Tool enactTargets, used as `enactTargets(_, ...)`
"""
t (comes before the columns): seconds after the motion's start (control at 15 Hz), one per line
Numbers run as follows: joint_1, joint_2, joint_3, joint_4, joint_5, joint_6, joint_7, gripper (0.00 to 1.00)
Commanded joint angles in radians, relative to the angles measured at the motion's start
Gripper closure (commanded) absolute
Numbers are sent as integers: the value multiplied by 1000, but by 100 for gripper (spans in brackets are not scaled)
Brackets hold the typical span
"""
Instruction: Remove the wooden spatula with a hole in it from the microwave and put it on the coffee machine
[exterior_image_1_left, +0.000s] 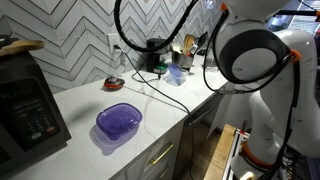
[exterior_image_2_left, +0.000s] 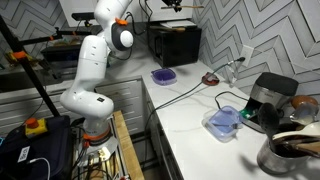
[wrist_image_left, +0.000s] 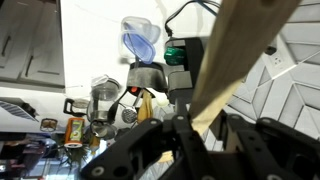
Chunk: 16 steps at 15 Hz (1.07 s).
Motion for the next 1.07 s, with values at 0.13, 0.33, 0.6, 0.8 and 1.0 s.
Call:
enactTargets(0.13, -44, -24, 47, 1, -25, -55, 14, 76)
enactTargets(0.33, -49, -26, 51, 1, -25, -57, 18, 76)
enactTargets(0.6, -59, -24, 52, 0, -22, -53, 53, 94)
enactTargets(0.8, -145, -41, 37, 1, -21, -36, 143, 94)
enactTargets(1.0, -244, -48, 24, 2, -53, -42, 186, 94)
